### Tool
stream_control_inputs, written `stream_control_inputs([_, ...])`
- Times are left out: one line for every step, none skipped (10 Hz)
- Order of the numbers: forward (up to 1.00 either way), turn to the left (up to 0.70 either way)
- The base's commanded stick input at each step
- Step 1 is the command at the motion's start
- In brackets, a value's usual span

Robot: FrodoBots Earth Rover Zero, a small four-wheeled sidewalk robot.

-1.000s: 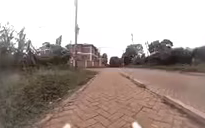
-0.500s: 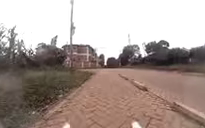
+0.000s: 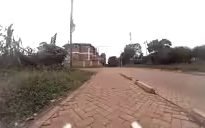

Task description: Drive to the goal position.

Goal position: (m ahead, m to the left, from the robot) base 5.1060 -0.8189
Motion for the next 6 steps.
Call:
stream_control_inputs([0.70, 0.03])
stream_control_inputs([0.70, 0.03])
stream_control_inputs([0.70, 0.01])
stream_control_inputs([0.70, 0.00])
stream_control_inputs([0.70, 0.00])
stream_control_inputs([0.70, 0.00])
